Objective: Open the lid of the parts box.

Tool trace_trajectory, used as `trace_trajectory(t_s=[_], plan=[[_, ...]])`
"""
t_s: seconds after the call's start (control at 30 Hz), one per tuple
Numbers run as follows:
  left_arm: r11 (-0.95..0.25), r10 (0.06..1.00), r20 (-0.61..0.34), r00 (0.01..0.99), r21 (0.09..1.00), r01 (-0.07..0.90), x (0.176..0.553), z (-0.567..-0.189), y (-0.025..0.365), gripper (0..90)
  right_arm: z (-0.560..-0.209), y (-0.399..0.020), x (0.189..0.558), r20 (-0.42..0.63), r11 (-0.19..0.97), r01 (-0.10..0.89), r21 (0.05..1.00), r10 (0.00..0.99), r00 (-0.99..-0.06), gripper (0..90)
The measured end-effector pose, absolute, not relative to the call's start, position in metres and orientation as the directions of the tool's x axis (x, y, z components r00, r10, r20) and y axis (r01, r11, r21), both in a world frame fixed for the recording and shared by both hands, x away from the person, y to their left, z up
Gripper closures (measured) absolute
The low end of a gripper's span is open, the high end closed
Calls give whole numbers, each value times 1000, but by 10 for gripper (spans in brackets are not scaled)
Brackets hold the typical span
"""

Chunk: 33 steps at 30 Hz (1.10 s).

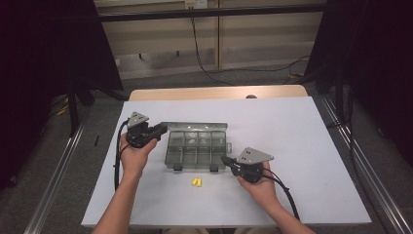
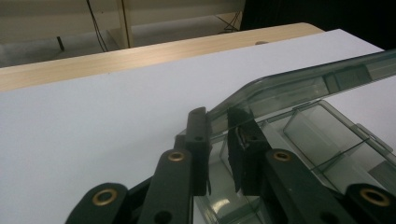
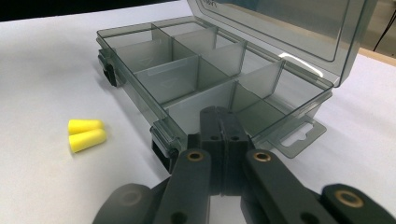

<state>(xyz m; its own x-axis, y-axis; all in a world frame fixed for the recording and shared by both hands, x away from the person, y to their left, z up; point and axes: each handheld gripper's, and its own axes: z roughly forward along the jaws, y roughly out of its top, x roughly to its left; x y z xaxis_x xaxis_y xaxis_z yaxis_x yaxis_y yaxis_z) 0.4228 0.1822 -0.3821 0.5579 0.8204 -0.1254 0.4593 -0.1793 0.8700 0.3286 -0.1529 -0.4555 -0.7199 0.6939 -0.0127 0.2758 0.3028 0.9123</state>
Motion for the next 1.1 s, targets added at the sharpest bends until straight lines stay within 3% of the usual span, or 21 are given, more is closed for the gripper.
trace_trajectory(t_s=[1.1], plan=[[-176, 843, -120, 524, 859, 481, 448, -391, 175, 812, -456, -153, 331, -11, 302, 274, 913, 690, -724, 900]])
